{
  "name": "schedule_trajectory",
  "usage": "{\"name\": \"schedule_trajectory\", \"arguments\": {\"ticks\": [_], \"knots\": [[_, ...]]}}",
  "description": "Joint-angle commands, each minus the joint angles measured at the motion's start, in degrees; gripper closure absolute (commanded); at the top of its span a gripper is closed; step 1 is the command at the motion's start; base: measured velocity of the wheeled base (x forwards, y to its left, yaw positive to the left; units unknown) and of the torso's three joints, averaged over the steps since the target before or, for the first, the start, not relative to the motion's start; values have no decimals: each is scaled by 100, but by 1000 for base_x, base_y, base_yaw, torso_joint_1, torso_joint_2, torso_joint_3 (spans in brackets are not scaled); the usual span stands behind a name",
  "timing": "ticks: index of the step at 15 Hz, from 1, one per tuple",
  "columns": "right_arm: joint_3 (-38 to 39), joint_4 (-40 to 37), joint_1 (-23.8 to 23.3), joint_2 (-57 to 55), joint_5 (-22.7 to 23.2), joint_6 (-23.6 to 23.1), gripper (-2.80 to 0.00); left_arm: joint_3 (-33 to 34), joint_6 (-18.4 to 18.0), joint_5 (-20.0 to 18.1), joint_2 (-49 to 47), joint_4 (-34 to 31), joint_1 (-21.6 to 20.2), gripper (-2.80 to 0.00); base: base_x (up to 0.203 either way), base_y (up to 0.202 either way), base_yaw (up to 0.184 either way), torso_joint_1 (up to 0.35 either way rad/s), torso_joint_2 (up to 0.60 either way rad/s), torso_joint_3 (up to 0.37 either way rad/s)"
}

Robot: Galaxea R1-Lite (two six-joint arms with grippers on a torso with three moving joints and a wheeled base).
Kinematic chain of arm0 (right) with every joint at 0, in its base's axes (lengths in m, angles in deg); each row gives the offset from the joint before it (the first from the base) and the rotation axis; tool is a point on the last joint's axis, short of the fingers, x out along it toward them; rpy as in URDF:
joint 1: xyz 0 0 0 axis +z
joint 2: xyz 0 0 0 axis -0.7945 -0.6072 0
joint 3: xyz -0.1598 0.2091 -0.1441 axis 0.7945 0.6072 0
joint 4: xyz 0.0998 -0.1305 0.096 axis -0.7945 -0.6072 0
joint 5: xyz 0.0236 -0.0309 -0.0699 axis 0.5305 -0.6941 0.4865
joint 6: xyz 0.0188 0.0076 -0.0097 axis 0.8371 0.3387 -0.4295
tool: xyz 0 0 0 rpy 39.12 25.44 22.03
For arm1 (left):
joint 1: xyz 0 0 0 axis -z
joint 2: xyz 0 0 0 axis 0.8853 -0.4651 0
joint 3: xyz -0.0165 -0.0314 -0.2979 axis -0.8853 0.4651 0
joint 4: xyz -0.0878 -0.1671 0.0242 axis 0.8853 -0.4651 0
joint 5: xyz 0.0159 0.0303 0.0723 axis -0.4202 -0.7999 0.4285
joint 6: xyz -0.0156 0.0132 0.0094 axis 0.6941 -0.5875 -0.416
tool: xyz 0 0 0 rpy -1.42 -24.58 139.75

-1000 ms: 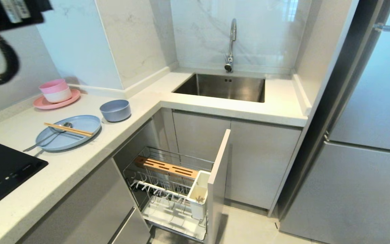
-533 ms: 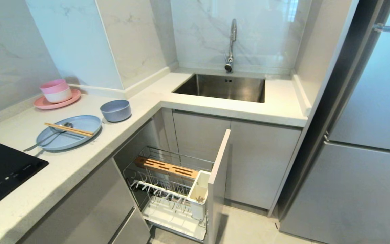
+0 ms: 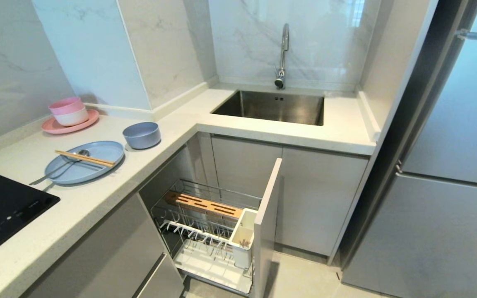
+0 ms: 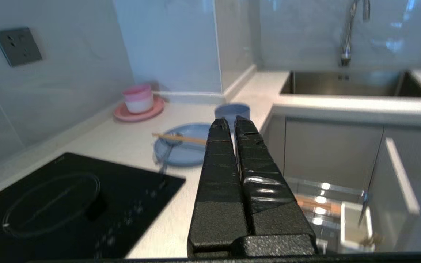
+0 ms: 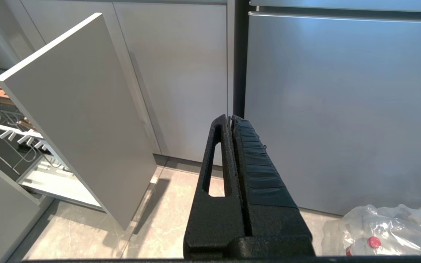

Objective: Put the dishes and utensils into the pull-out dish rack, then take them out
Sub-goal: Pick up the bowl and place it in the cupboard

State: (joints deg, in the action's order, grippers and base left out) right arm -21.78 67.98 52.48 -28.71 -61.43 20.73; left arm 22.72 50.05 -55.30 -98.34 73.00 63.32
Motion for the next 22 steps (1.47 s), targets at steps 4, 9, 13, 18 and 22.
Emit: {"name": "schedule_trajectory", "arguments": {"ticks": [4,9,13,18,22], "knots": [[0,2,-1,-9,0,1,0,1744,-181,-388,1430,119,-95,0,0,0,0,0,0,0],[0,2,-4,-9,0,1,0,3864,29,-467,1517,1457,-104,0,0,0,0,0,0,0],[0,2,-4,-8,0,1,0,4343,521,-736,1522,1292,-104,0,0,0,0,0,0,0],[0,2,4,0,0,1,0,4341,647,-799,1522,1180,-110,0,0,0,0,0,0,0],[0,2,-4,-9,0,1,0,4341,947,-781,1522,1179,-112,0,0,0,0,0,0,0]]}}
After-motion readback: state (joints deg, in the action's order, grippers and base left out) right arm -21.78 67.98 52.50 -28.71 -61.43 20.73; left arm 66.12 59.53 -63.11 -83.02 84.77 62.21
